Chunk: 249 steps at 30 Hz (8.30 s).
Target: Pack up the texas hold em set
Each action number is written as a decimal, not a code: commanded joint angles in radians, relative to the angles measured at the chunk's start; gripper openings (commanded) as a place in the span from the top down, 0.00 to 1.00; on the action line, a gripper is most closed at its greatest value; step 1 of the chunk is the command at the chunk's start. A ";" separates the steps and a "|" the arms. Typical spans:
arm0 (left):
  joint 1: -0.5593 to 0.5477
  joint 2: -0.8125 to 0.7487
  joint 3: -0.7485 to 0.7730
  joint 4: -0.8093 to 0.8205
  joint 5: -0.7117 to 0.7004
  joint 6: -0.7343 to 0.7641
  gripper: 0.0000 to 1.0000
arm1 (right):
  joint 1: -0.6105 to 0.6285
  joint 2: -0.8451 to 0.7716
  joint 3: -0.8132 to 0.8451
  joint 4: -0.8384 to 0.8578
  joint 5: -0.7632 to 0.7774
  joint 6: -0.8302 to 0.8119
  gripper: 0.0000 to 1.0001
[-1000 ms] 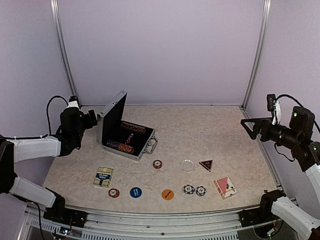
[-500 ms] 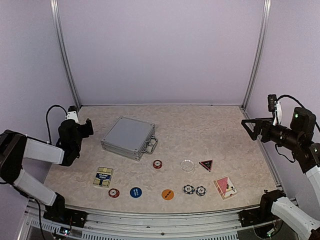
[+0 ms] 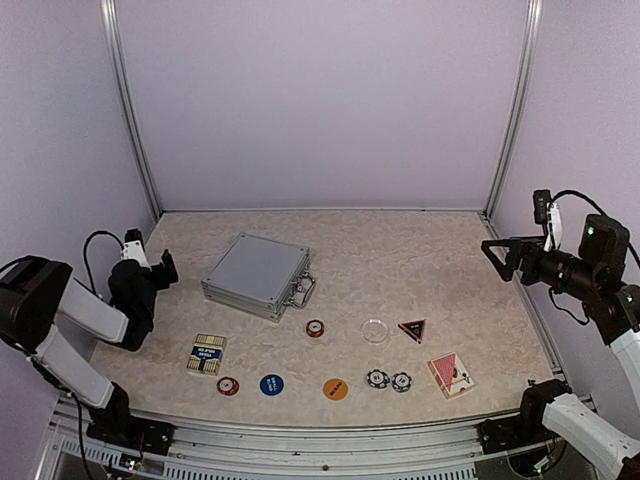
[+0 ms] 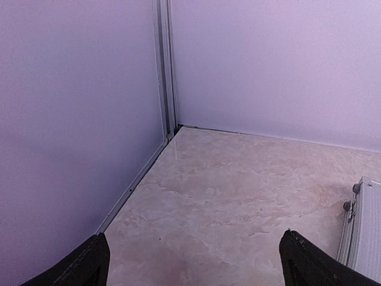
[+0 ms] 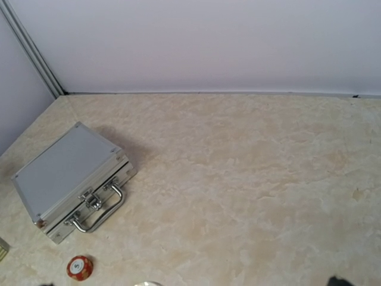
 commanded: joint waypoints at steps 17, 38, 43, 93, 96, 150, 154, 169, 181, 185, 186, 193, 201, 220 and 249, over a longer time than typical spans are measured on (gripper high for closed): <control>0.029 0.048 -0.080 0.246 0.049 -0.033 0.01 | 0.011 0.120 -0.072 0.189 -0.170 0.206 0.01; 0.047 0.045 -0.070 0.223 0.076 -0.045 0.01 | 0.343 0.884 0.237 0.449 -0.100 0.266 0.01; 0.048 0.044 -0.070 0.220 0.080 -0.046 0.01 | 0.402 1.036 0.344 0.437 -0.094 0.248 0.01; 0.093 0.039 -0.054 0.182 0.173 -0.070 0.01 | 0.655 1.767 0.906 0.584 -0.110 0.460 0.04; 0.093 0.039 -0.055 0.182 0.171 -0.070 0.01 | 0.654 1.751 0.863 0.621 -0.110 0.479 0.04; 0.093 0.038 -0.055 0.182 0.172 -0.070 0.01 | 0.694 1.683 1.036 0.646 -0.204 0.514 0.04; 0.093 0.038 -0.055 0.182 0.172 -0.070 0.01 | 0.694 1.694 1.063 0.639 -0.205 0.514 0.04; 0.093 0.039 -0.055 0.182 0.172 -0.070 0.01 | 0.699 1.805 1.303 0.556 -0.214 0.469 0.00; 0.093 0.038 -0.055 0.181 0.172 -0.070 0.01 | 0.701 1.963 1.567 0.562 -0.215 0.447 0.00; 0.093 0.039 -0.055 0.182 0.173 -0.070 0.01 | 0.701 1.997 1.568 0.652 -0.241 0.485 0.00; 0.093 0.040 -0.055 0.182 0.172 -0.071 0.01 | 0.702 2.002 1.569 0.672 -0.247 0.491 0.00; 0.093 0.037 -0.057 0.184 0.180 -0.066 0.01 | 0.716 2.003 1.587 0.749 -0.238 0.482 0.00; 0.024 -0.044 0.033 -0.038 0.213 0.046 0.01 | 0.721 1.978 1.590 0.747 -0.227 0.488 0.00; -0.089 -0.708 0.086 -0.772 0.630 0.237 0.01 | 0.723 2.011 1.636 0.737 -0.213 0.520 0.00; -0.317 -0.389 0.239 -0.703 0.230 0.415 0.01 | 0.740 1.921 1.525 0.737 -0.230 0.517 0.00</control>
